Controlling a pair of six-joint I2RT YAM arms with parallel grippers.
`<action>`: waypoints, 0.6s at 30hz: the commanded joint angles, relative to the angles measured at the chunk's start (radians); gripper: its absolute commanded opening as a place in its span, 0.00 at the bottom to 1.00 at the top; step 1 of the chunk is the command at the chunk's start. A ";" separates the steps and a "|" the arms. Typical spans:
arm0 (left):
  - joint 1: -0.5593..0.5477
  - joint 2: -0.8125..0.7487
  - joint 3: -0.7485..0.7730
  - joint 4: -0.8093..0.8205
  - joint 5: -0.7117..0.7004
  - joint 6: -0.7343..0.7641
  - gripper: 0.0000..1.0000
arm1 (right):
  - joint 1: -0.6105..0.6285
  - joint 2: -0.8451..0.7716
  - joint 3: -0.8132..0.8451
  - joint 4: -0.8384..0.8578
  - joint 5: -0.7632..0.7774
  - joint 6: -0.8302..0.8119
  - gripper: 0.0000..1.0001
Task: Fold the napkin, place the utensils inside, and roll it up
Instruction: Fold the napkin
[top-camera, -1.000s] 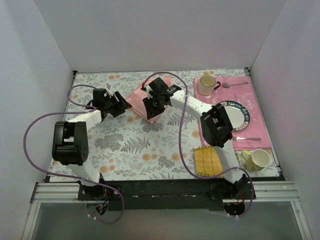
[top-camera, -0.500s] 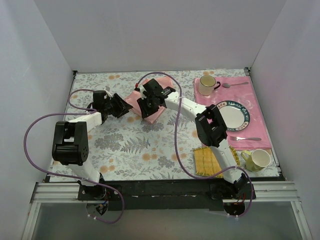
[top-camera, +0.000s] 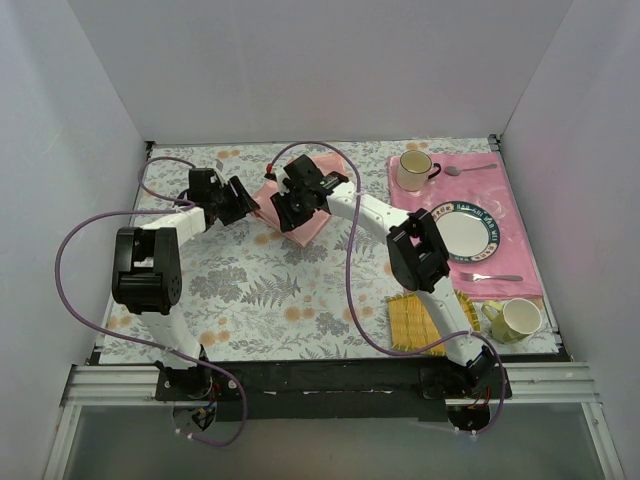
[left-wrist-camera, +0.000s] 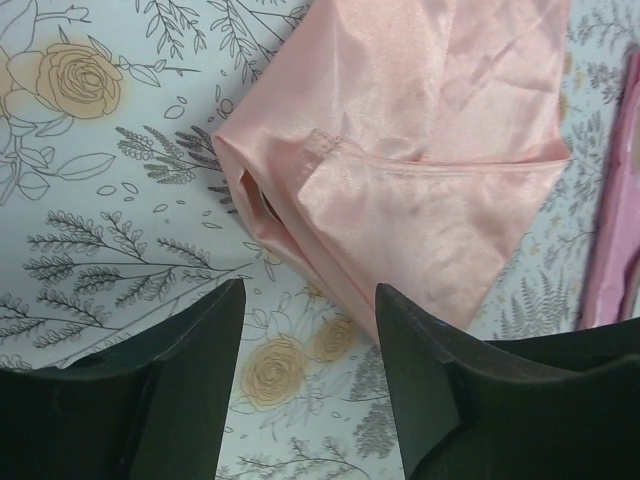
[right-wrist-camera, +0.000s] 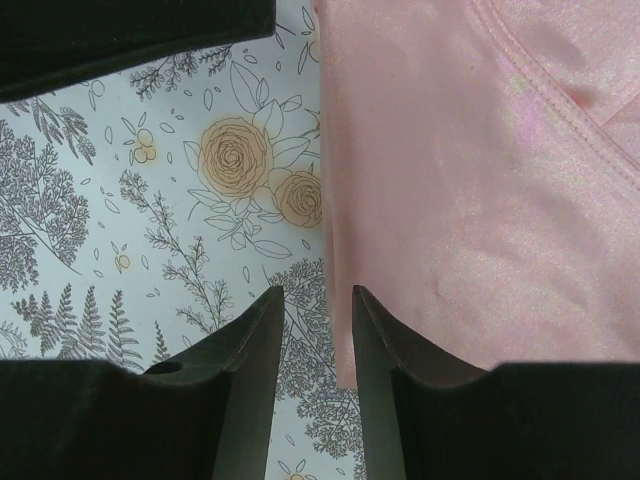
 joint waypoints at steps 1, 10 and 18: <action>0.024 0.023 0.031 0.002 0.025 0.148 0.55 | 0.000 0.005 0.048 0.019 -0.005 -0.030 0.42; 0.035 0.099 0.008 0.138 0.117 0.177 0.55 | -0.001 -0.021 0.023 0.008 -0.010 -0.056 0.41; 0.035 0.074 -0.027 0.240 0.163 0.116 0.54 | -0.001 -0.026 -0.006 0.024 -0.005 -0.059 0.42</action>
